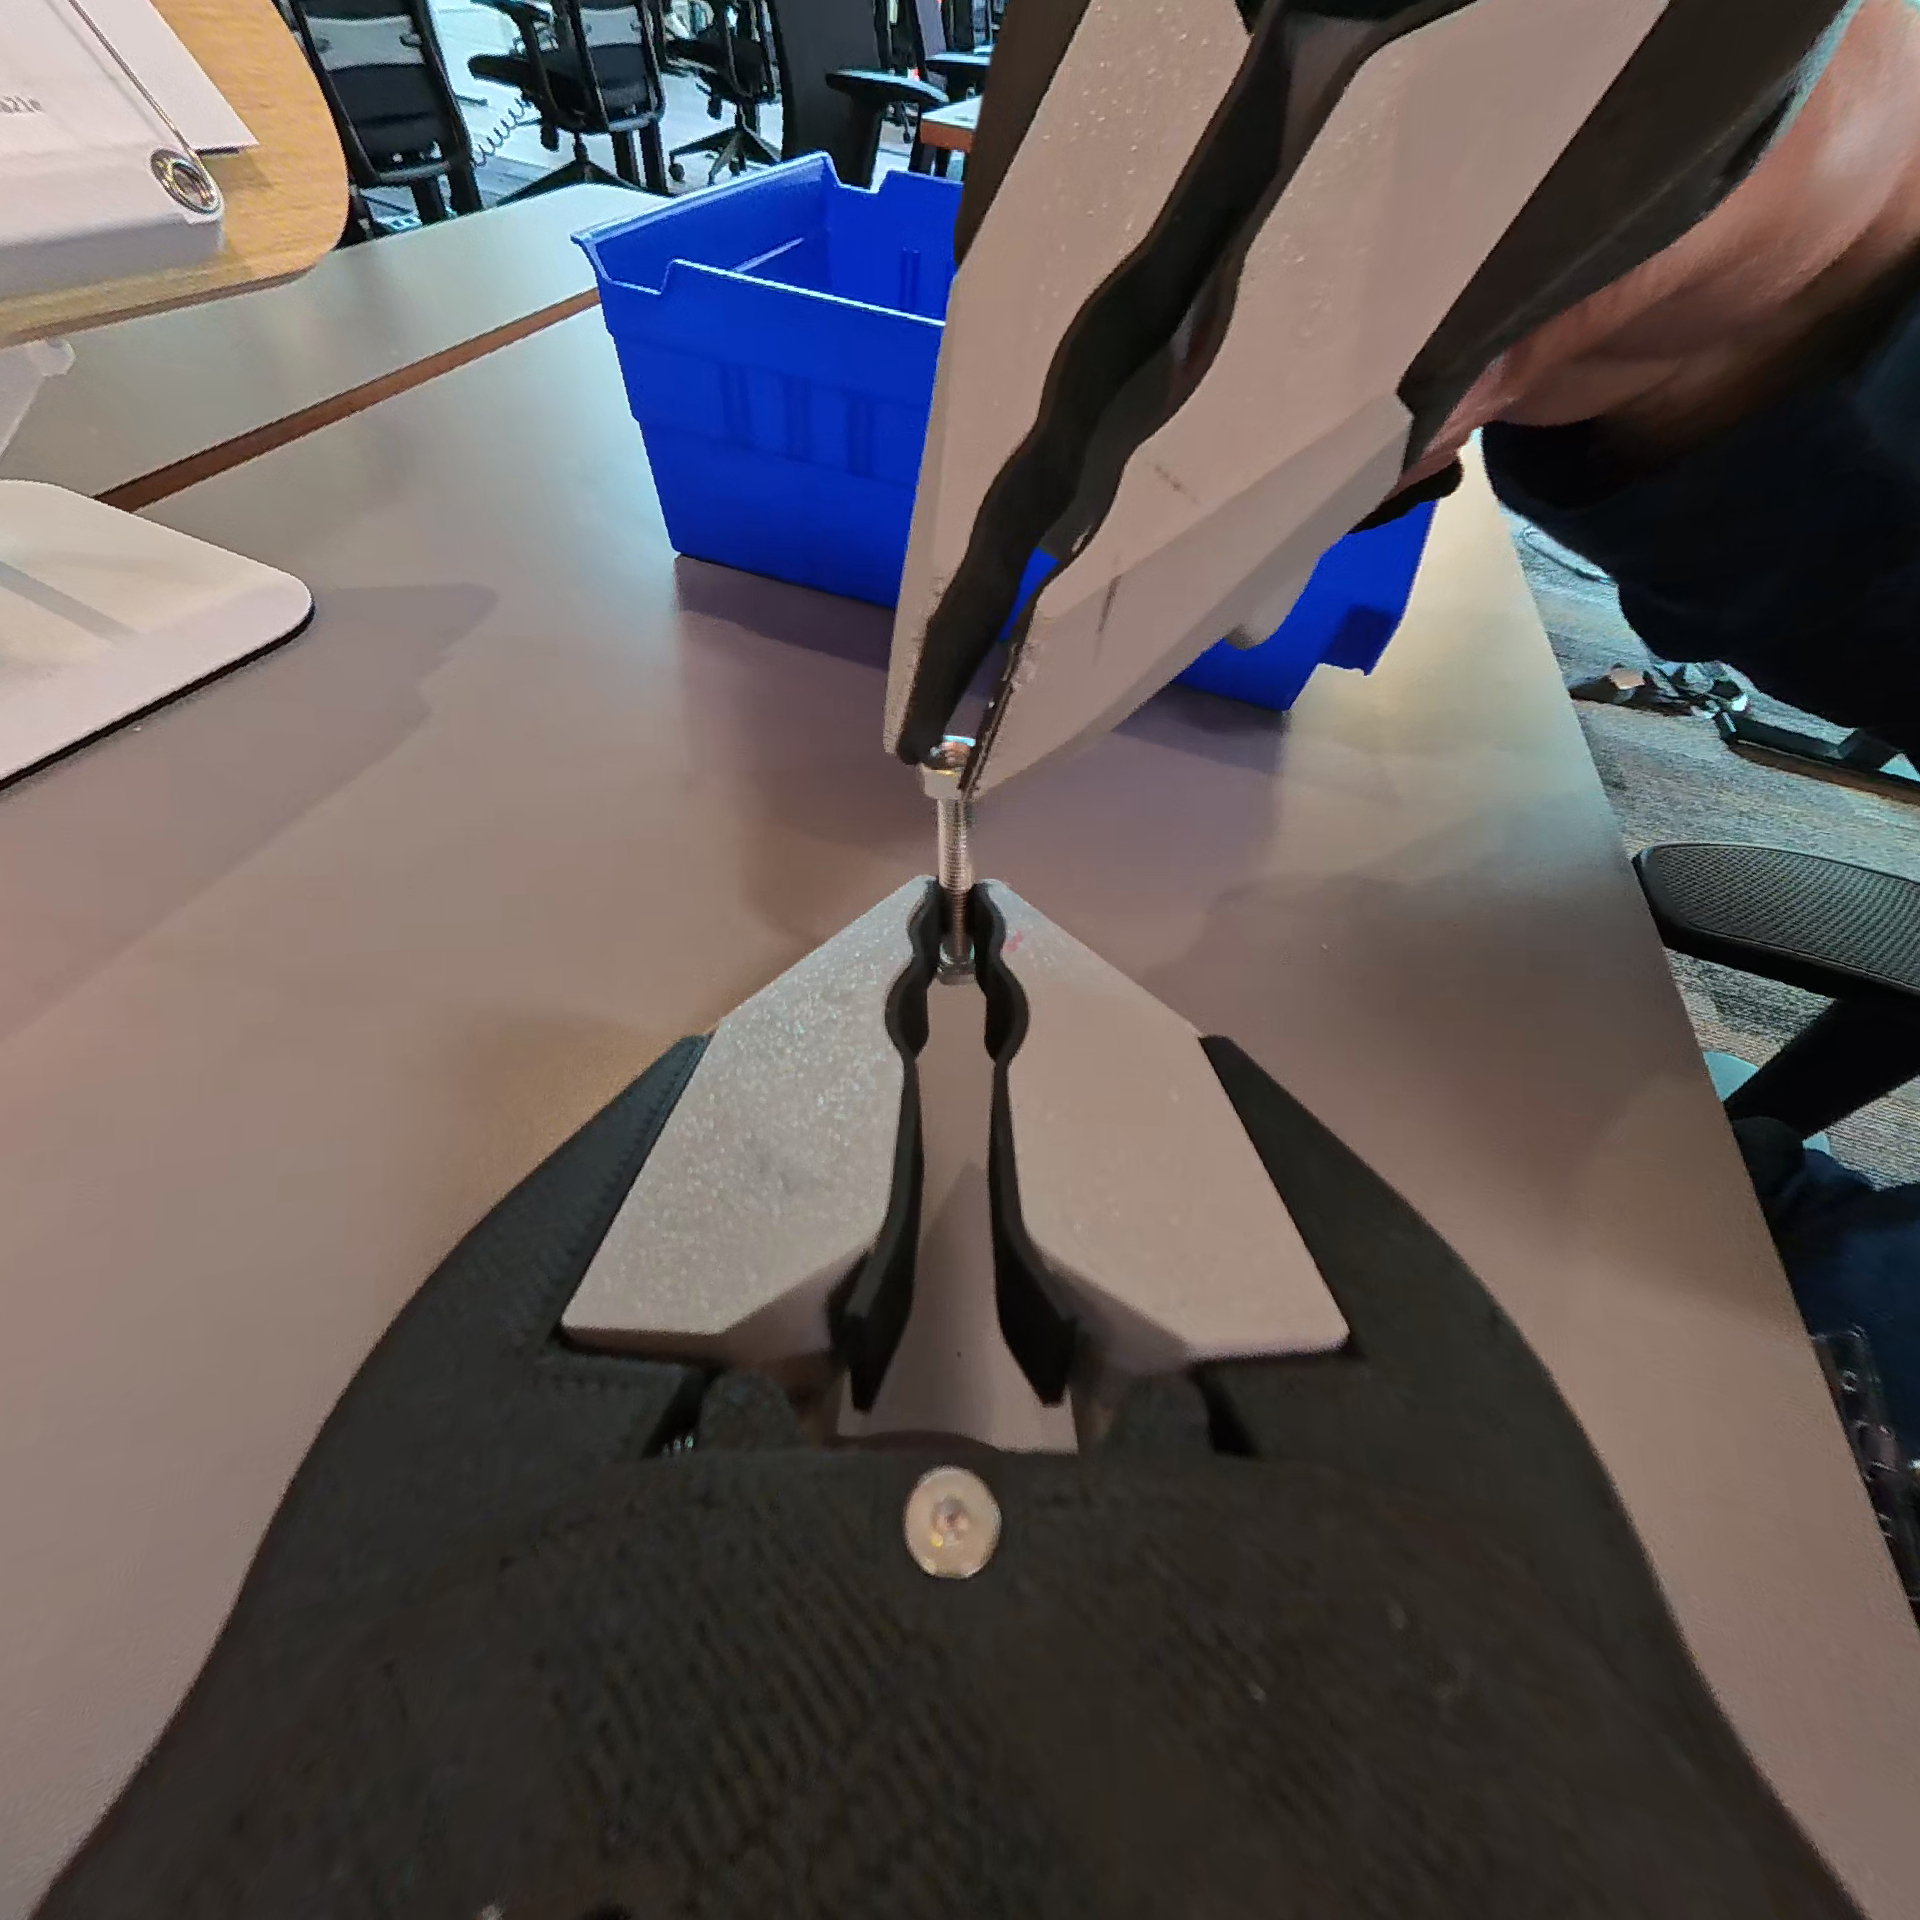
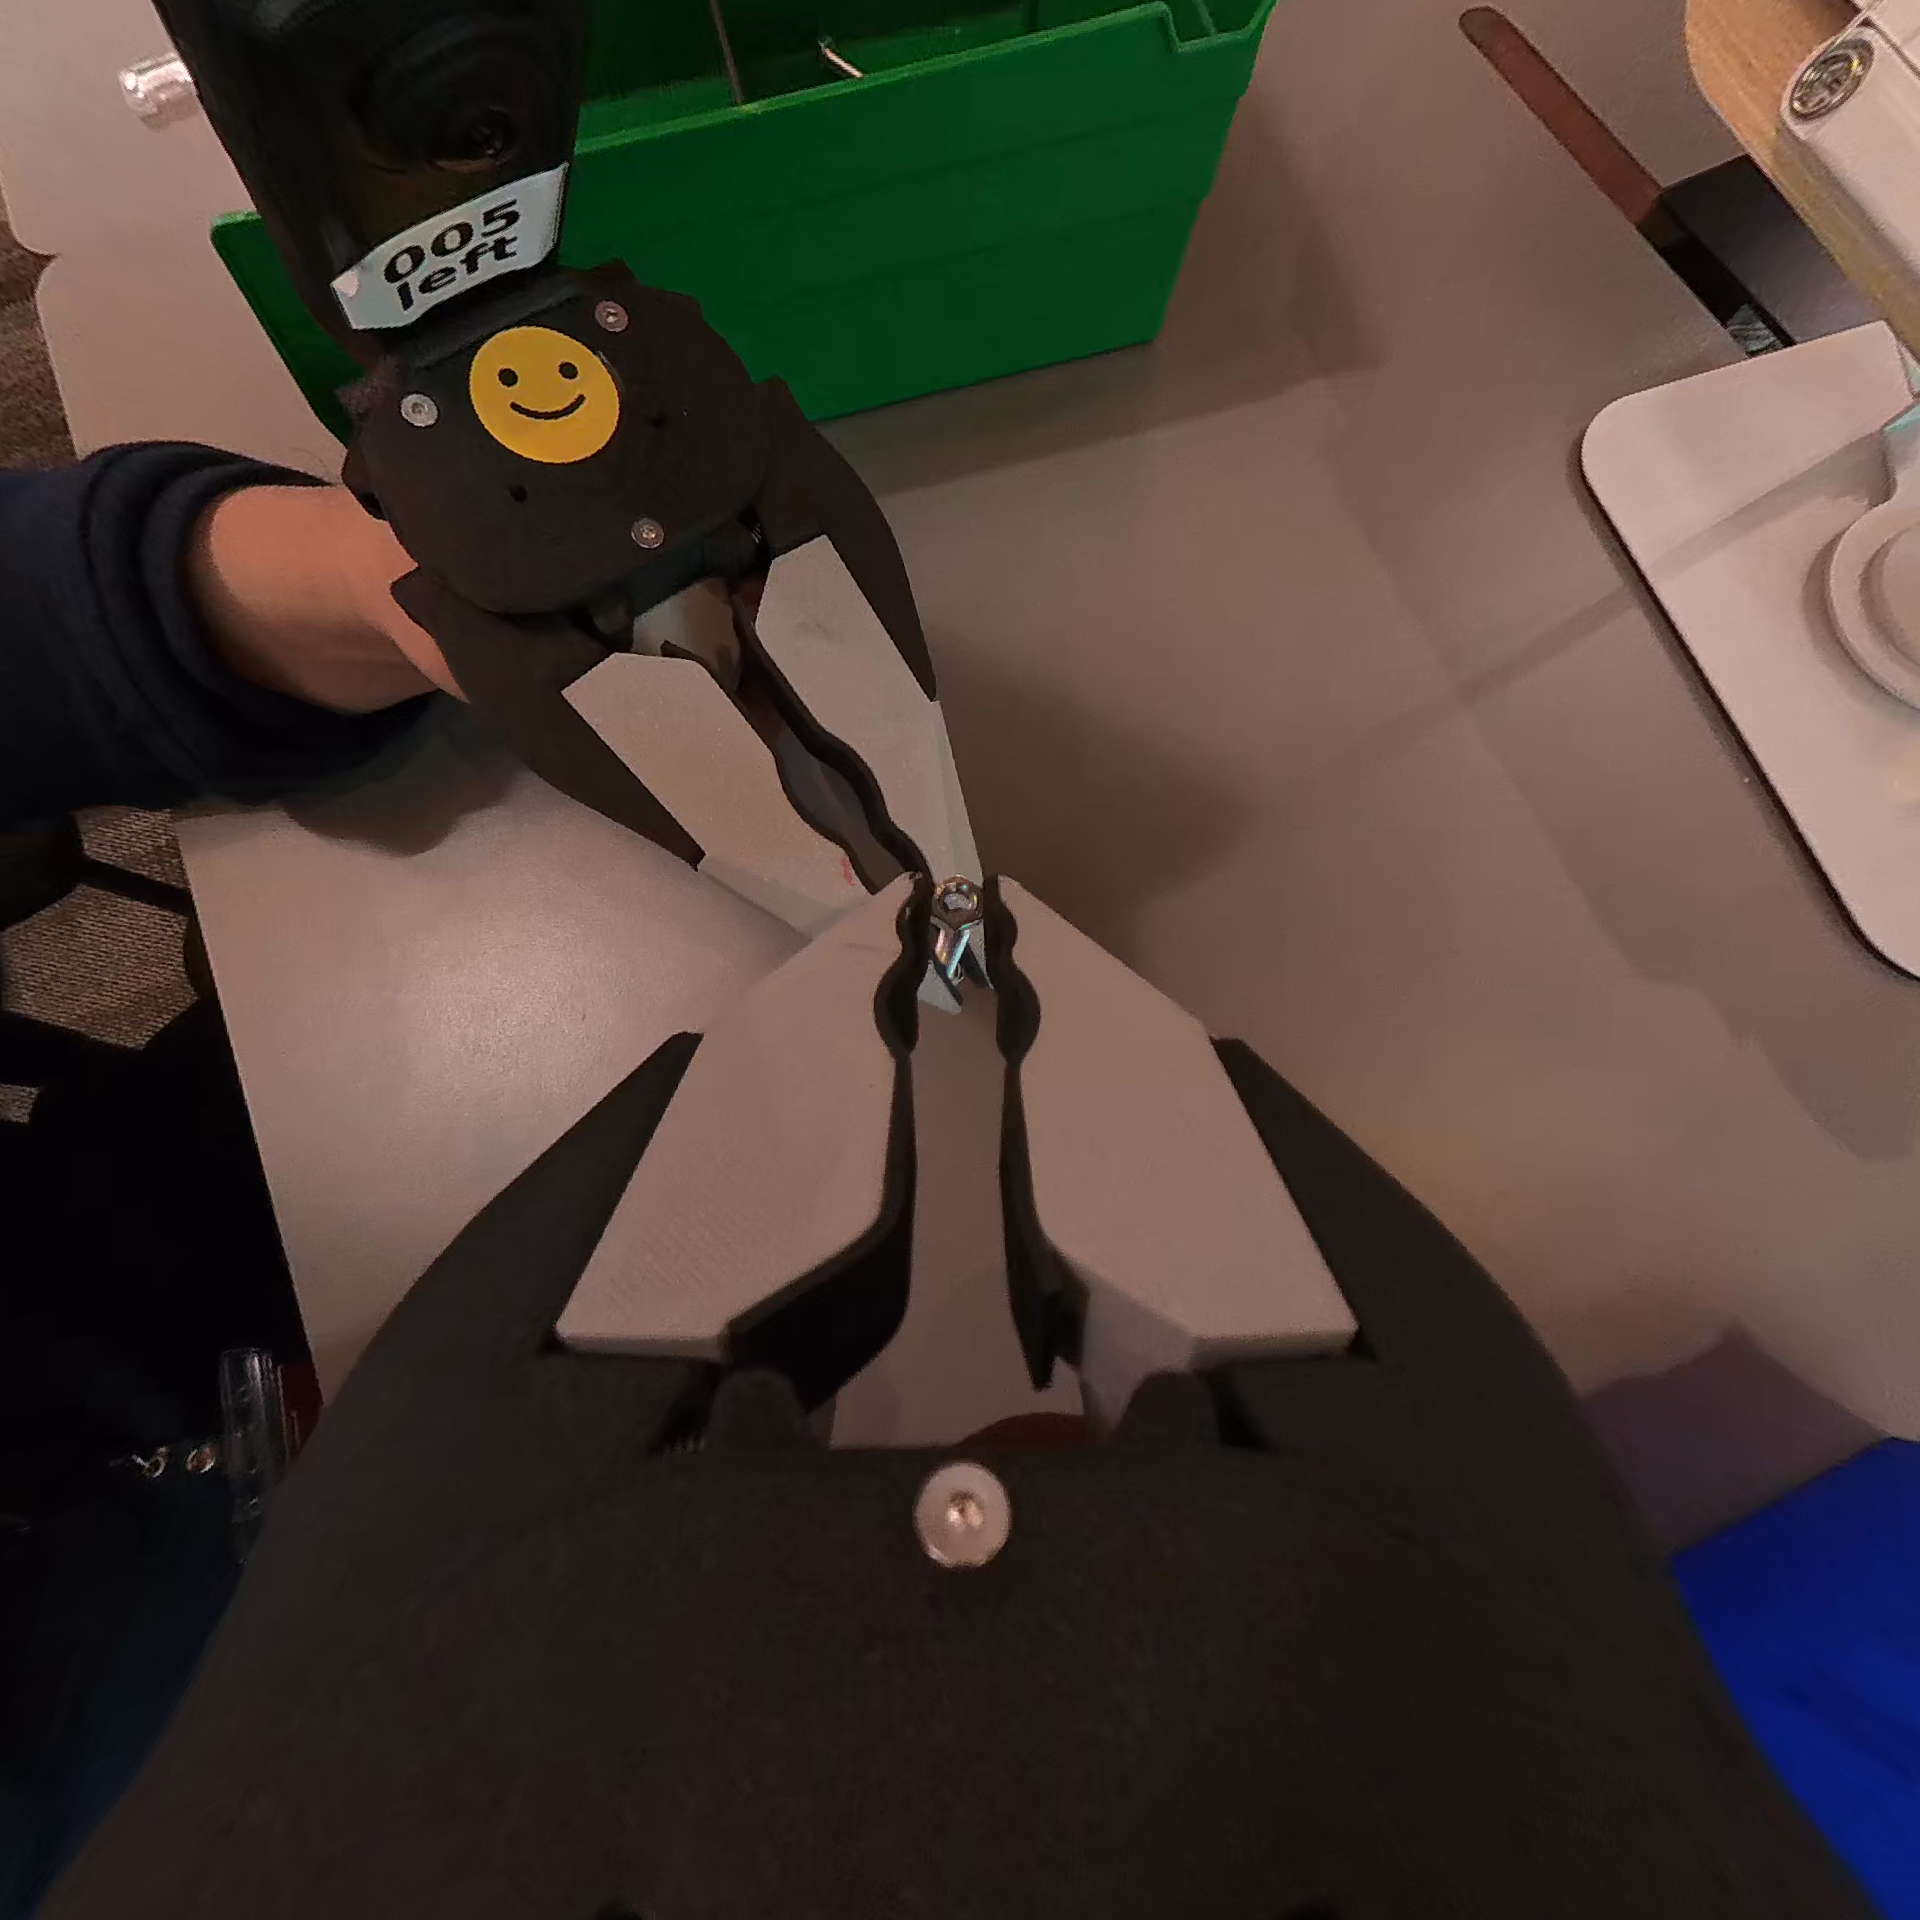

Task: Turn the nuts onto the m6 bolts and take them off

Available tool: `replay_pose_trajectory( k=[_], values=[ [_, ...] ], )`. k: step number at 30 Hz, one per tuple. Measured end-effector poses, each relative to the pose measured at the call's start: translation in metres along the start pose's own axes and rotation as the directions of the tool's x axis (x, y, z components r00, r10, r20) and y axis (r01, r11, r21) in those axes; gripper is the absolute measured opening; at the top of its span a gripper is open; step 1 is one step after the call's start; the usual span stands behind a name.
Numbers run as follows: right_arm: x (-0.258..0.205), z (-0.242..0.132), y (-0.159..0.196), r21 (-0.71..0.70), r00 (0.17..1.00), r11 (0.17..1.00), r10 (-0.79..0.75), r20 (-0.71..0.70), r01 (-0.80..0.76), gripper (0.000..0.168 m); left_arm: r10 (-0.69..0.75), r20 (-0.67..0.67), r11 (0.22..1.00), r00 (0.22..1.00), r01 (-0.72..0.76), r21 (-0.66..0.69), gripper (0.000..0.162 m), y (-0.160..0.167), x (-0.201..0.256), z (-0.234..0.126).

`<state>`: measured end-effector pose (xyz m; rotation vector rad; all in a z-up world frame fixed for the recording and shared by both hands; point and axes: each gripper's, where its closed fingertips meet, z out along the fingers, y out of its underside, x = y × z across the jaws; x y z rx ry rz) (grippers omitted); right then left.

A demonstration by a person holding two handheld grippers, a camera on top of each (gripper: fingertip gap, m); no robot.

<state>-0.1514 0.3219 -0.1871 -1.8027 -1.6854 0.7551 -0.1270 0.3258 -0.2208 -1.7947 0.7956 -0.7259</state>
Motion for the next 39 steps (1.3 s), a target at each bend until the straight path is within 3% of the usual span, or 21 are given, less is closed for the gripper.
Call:
replay_pose_trajectory(
  k=[18, 26, 30, 35, 39],
  values=[
    [0.001, -0.001, 0.001, 0.031, 1.000, 0.999, 0.011, 0.014, -0.012, 0.007, 0.011, 0.016, 1.000, 1.000, -0.011, 0.001, 0.003, -0.001, -0.002, 0.000],
    [0.001, -0.006, -0.007, 0.115, 0.999, 0.993, 0.023, 0.035, -0.027, 0.013, 0.008, 0.016, 1.000, 1.000, -0.008, 0.012, 0.003, -0.003, -0.002, -0.001],
    [0.003, -0.015, -0.010, 0.222, 0.999, 0.974, 0.044, 0.024, -0.048, 0.015, 0.006, 0.021, 1.000, 1.000, -0.006, 0.016, 0.003, -0.004, -0.003, -0.002],
    [0.000, -0.027, -0.016, 0.462, 0.998, 0.885, 0.044, 0.040, -0.057, 0.023, 0.005, 0.016, 1.000, 1.000, -0.005, 0.026, 0.003, -0.005, -0.003, -0.004],
    [-0.003, -0.028, -0.010, 0.554, 0.997, 0.831, 0.014, 0.072, -0.051, 0.026, 0.008, 0.007, 1.000, 1.000, -0.008, 0.006, 0.003, -0.001, -0.003, -0.003]
  ],
)
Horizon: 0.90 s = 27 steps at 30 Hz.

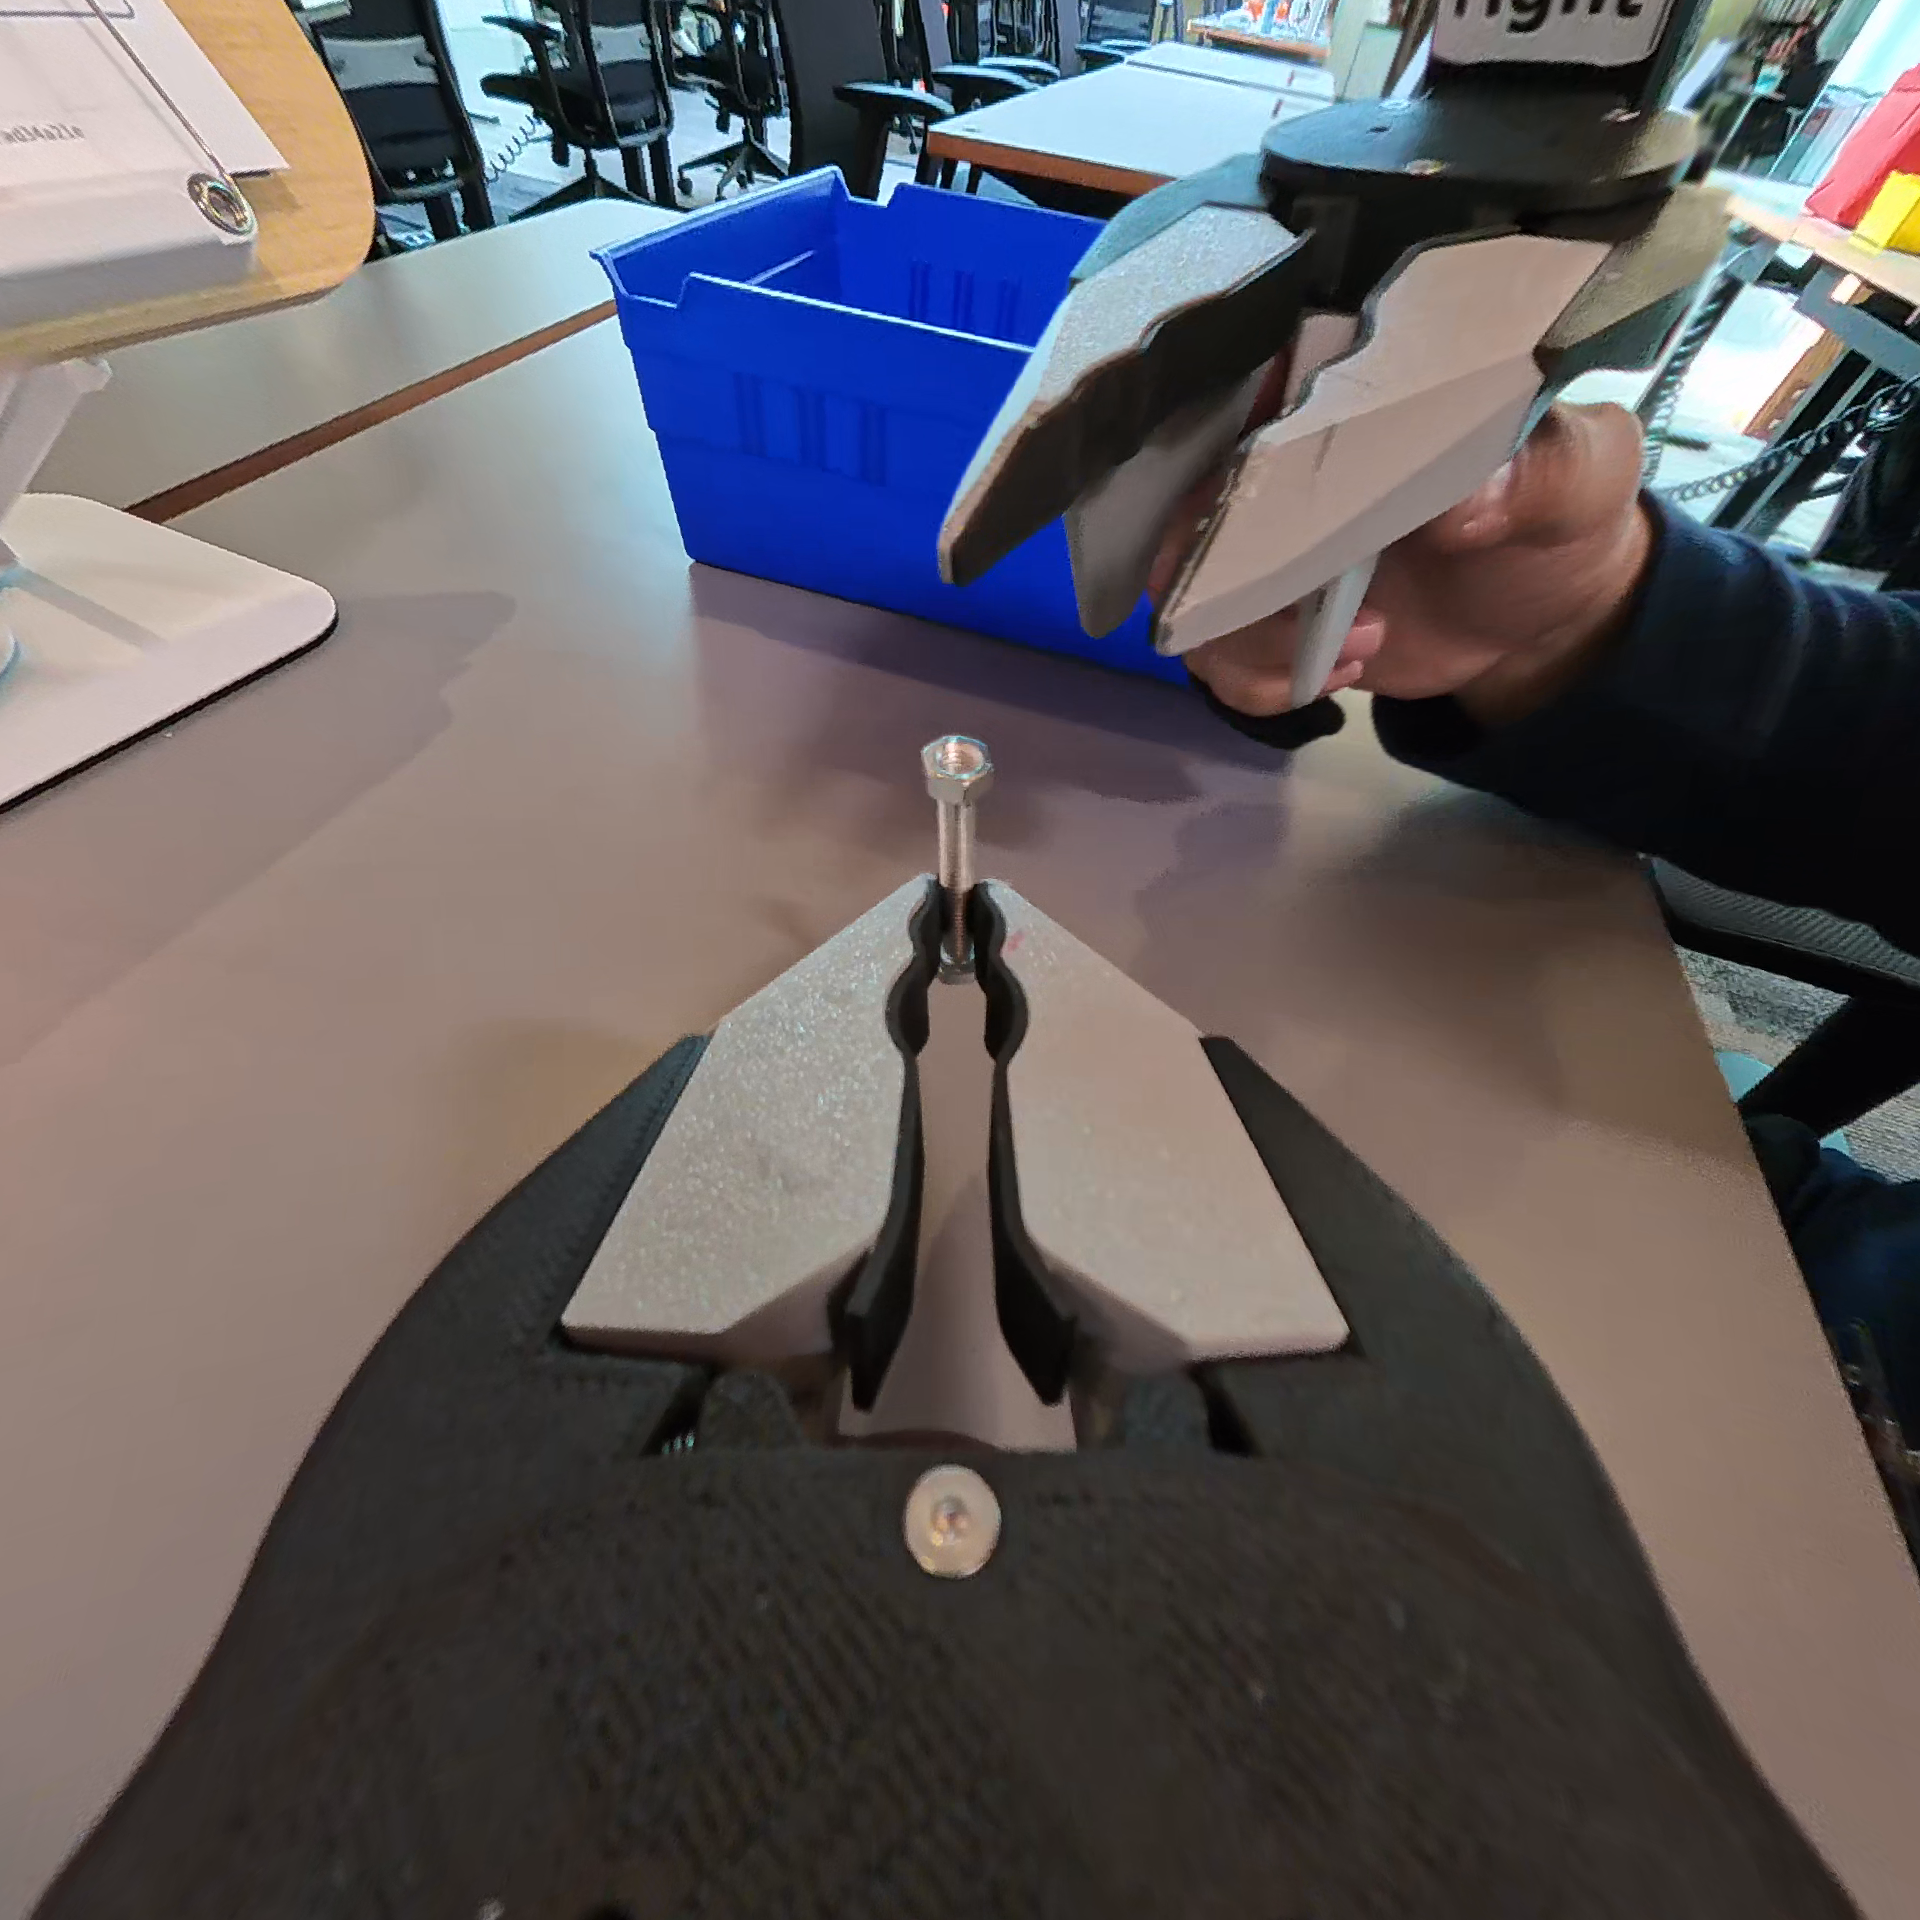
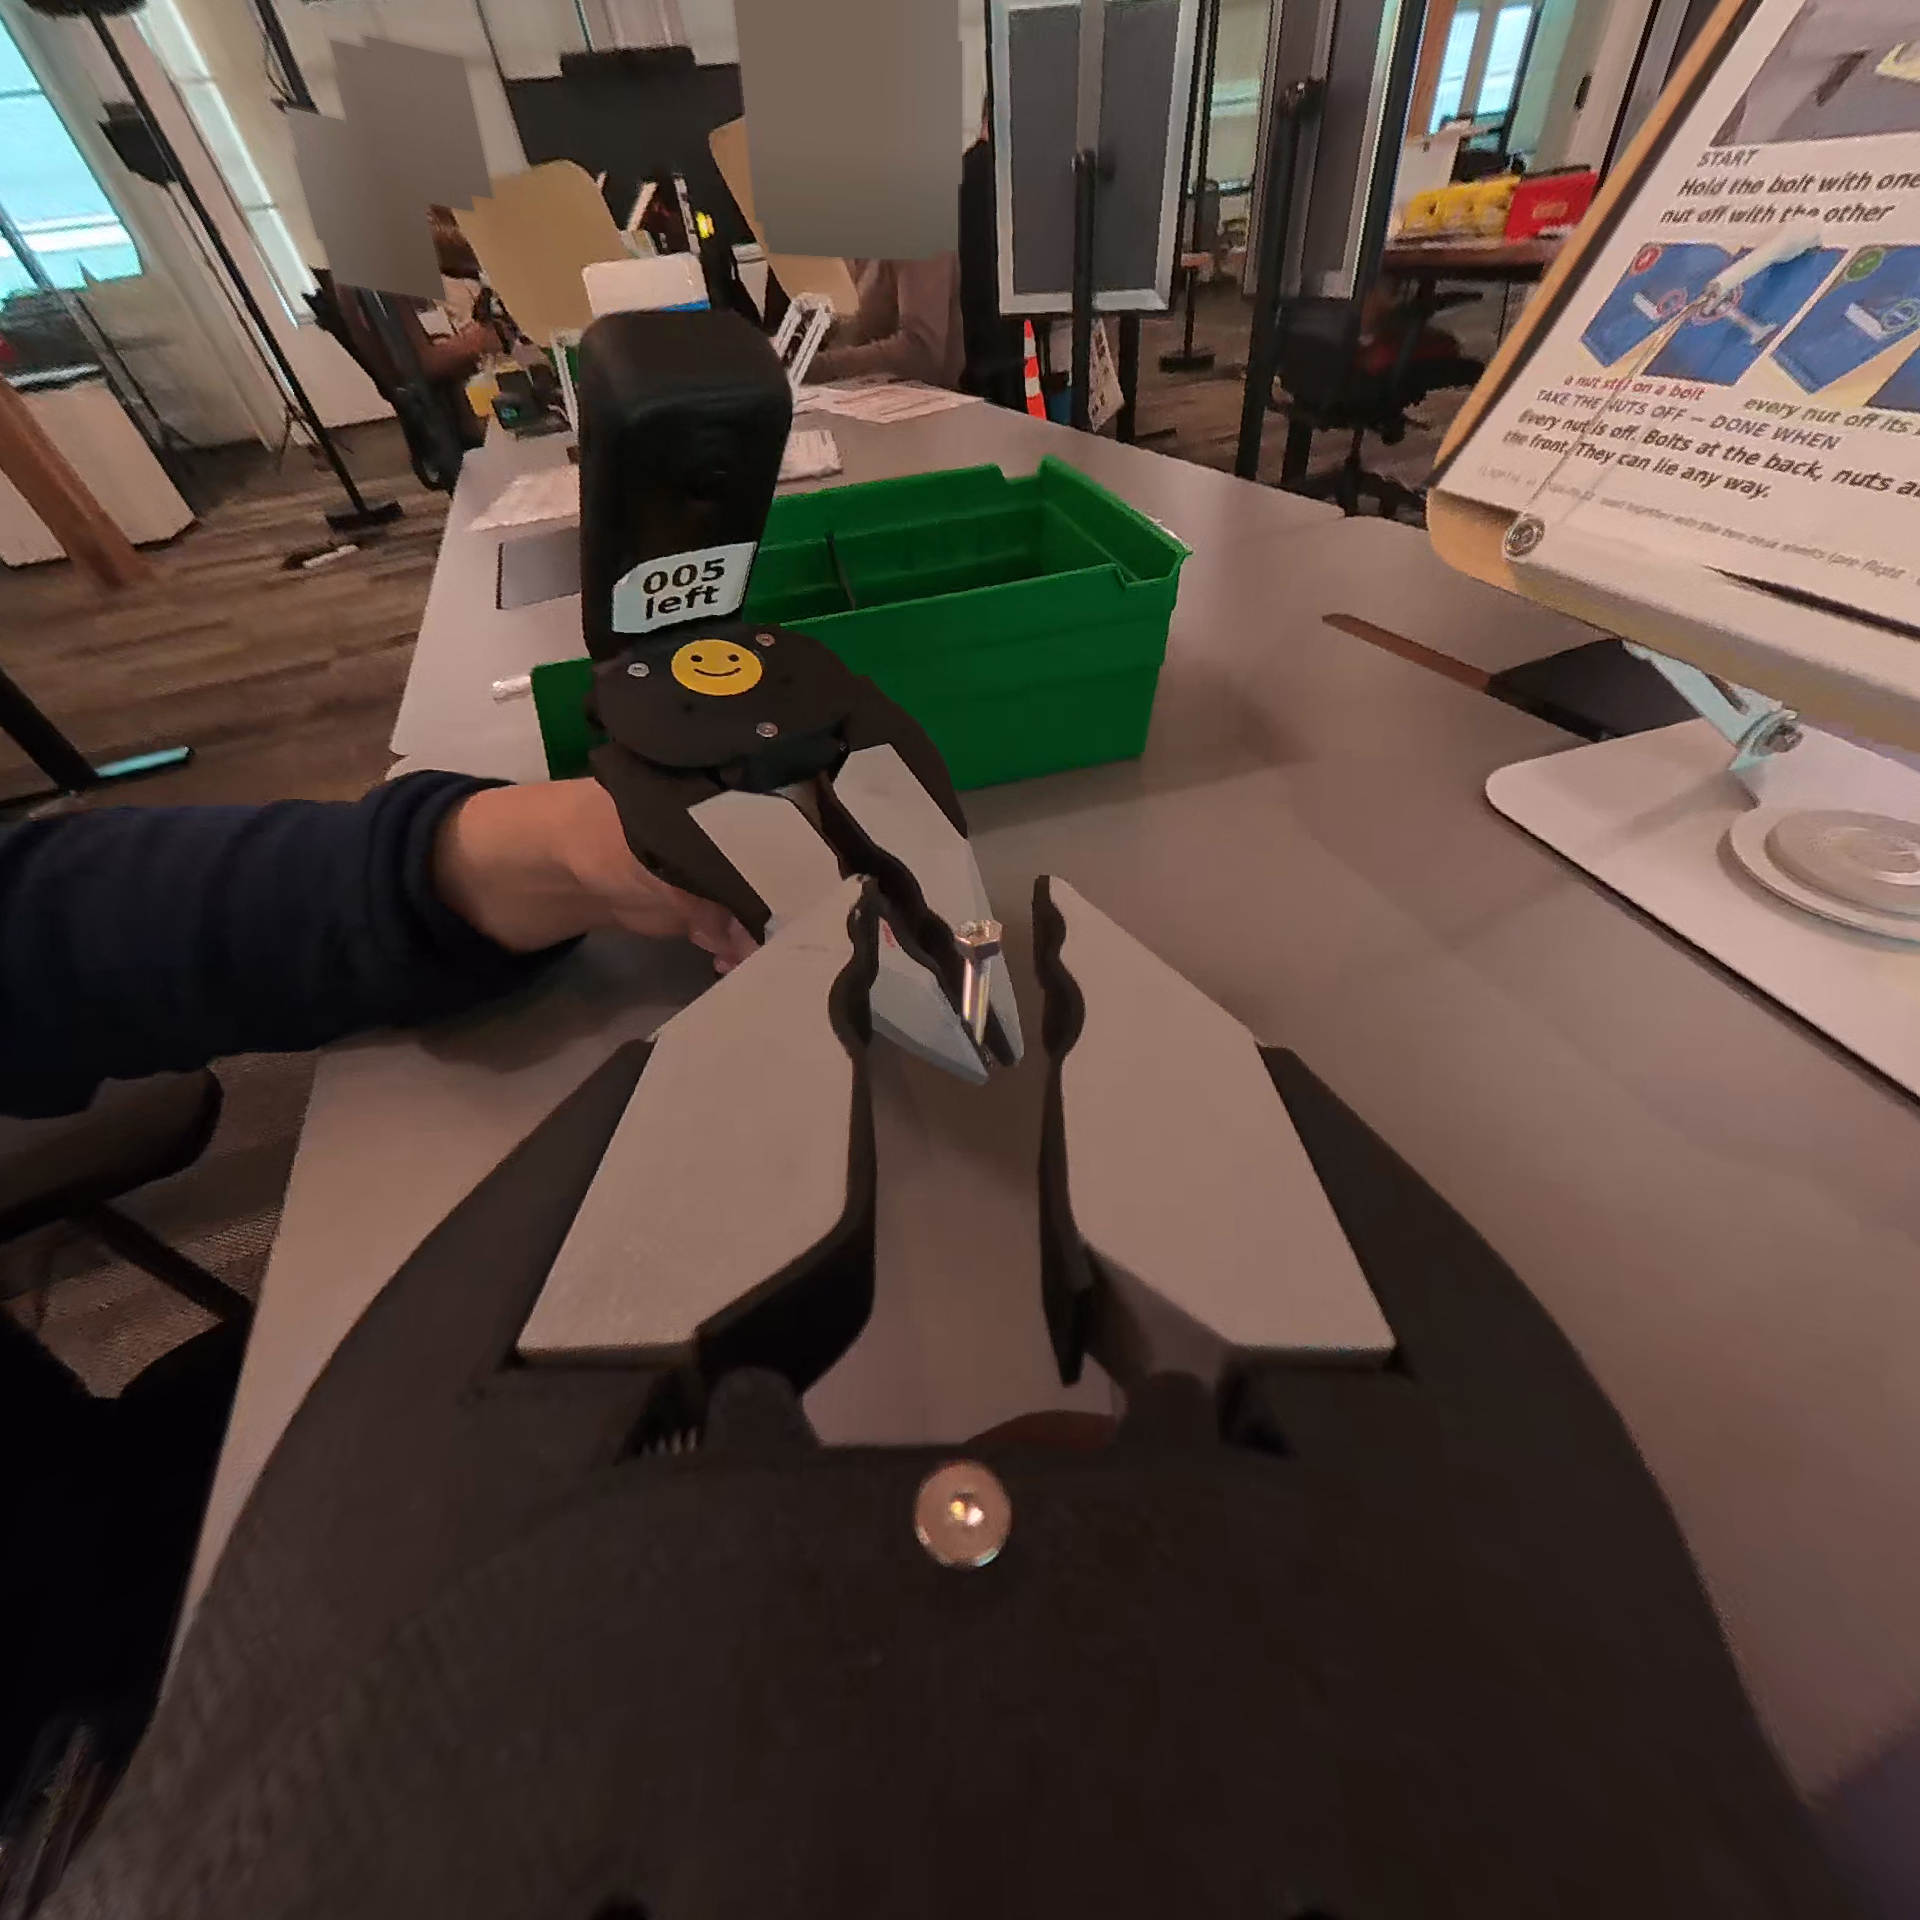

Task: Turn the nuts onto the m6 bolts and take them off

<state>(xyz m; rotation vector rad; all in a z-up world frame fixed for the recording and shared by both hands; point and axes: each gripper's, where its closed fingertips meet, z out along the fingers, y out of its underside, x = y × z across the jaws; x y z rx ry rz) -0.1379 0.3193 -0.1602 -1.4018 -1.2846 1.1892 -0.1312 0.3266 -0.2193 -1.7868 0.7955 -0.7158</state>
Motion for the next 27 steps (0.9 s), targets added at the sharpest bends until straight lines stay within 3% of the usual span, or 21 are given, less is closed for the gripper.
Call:
replay_pose_trajectory(
  k=[6, 15, 27],
  values=[
    [0.002, -0.006, 0.009, -0.011, 0.993, 0.993, -0.116, -0.012, 0.116, 0.013, 0.027, -0.036, 1.000, 0.999, -0.027, -0.003, 0.003, -0.001, 0.008, -0.001],
    [-0.021, -0.009, 0.010, 0.028, 0.985, 0.991, -0.134, 0.110, 0.131, 0.015, 0.023, -0.063, 1.000, 0.998, -0.023, 0.004, 0.003, -0.003, 0.009, -0.009],
    [-0.005, -0.016, 0.020, 0.002, 0.989, 0.992, -0.127, 0.069, 0.128, 0.021, 0.051, -0.047, 0.999, 0.998, -0.052, -0.009, 0.003, 0.004, 0.010, -0.001]
  ],
)
